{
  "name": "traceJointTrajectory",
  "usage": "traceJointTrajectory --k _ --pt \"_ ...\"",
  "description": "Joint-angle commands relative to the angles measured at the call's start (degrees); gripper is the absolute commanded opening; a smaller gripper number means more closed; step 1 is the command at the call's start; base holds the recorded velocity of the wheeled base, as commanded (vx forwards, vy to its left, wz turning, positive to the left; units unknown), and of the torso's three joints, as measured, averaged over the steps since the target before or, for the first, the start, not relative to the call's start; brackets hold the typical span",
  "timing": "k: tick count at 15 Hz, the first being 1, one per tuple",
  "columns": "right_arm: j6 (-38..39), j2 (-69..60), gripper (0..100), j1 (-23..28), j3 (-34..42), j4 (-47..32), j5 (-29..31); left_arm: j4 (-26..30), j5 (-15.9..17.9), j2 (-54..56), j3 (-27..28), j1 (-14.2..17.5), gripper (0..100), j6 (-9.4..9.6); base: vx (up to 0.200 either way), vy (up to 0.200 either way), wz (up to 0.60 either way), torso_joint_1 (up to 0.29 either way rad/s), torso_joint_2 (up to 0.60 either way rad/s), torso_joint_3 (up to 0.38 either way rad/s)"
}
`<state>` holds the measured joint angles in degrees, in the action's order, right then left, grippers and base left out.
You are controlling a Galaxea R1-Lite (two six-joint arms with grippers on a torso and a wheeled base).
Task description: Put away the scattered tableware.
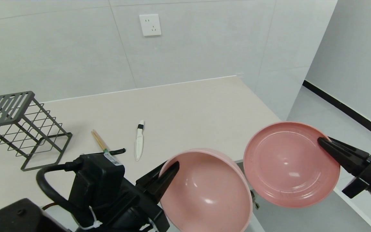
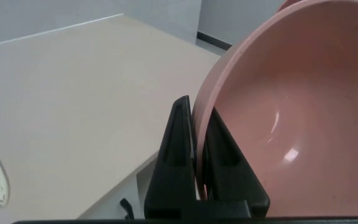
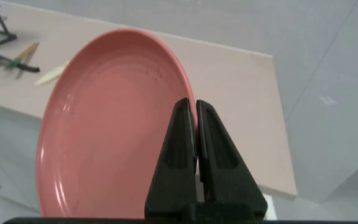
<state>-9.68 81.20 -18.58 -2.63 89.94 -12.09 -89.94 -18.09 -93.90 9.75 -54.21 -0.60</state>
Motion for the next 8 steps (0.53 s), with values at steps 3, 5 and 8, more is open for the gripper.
traceJointTrajectory --k 3,5,8 --pt "-0.8 1.2 0 -1.2 2.0 0.1 0.0 -0.1 0.0 -2.1 -2.1 -1.1 0 -0.02 0.000 0.000 0.00 -0.248 0.50 0.245" --pt "-0.9 1.5 0 -1.2 2.6 0.1 0.0 -0.1 0.0 -2.7 -3.1 -2.5 0 -0.02 0.000 0.000 0.00 -0.276 0.55 0.261" --pt "-0.9 2.3 0 -1.2 2.6 0.1 0.0 -0.1 0.0 -3.2 -3.4 -2.5 0 -0.11 0.000 0.000 0.00 -0.284 0.54 0.266"
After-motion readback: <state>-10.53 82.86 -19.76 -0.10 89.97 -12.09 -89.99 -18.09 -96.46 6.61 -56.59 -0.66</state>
